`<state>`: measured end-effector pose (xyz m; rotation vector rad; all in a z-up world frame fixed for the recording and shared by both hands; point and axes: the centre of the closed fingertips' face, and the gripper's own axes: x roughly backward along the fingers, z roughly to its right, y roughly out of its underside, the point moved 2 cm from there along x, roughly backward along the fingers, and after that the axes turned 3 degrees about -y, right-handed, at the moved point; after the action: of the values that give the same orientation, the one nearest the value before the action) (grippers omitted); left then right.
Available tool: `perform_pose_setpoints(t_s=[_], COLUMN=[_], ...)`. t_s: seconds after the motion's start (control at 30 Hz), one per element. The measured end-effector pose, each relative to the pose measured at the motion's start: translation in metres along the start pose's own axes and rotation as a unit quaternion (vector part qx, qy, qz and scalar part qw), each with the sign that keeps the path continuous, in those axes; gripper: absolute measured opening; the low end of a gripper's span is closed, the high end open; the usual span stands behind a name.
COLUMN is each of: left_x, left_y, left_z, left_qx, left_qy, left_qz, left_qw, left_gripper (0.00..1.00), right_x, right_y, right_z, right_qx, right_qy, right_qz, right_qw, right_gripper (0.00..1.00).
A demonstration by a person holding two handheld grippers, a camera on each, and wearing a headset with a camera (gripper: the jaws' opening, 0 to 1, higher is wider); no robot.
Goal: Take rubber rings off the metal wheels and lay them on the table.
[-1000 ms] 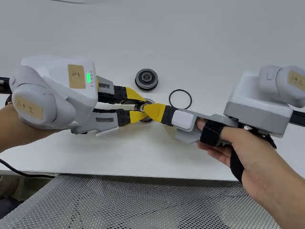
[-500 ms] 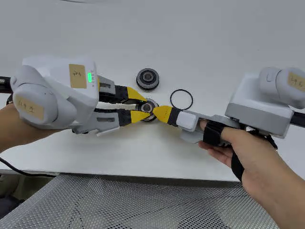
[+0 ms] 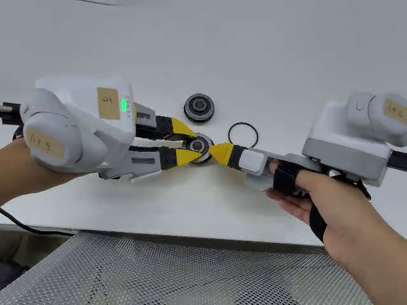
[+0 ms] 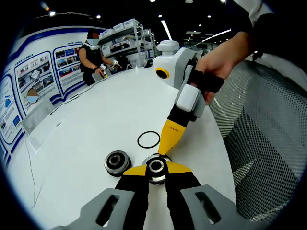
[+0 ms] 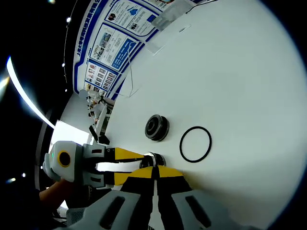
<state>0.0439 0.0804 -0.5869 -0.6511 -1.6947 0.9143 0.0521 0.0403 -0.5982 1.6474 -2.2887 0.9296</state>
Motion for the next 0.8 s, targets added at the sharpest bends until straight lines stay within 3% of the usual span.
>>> perform_pose_setpoints(t_s=[0.27, 0.37, 0.43, 0.8], left_x=[0.0009, 0.0008, 0.0011, 0.0005], left_y=[0.0008, 0.0006, 0.0005, -0.0004], left_z=[0.0008, 0.0008, 0.0013, 0.0006], left_qx=[0.0, -0.001, -0.017, -0.008], left_qy=[-0.003, -0.005, -0.007, -0.012], left_qz=[0.001, 0.0, -0.003, -0.003], left_qw=[1.0, 1.0, 0.9998, 0.9999], left_gripper=[0.13, 0.13, 0.13, 0.12], right_x=[0.0007, 0.0008, 0.0008, 0.0], right_y=[-0.0002, -0.0002, -0.0004, -0.0018], right_z=[-0.0022, -0.002, -0.002, -0.0024], right_qx=[0.005, -0.003, -0.006, -0.032], right_qy=[0.009, 0.014, 0.016, 0.019], right_qz=[-0.008, -0.009, -0.01, -0.015], right_qw=[0.9999, 0.9999, 0.9998, 0.9992], right_gripper=[0.02, 0.02, 0.01, 0.0])
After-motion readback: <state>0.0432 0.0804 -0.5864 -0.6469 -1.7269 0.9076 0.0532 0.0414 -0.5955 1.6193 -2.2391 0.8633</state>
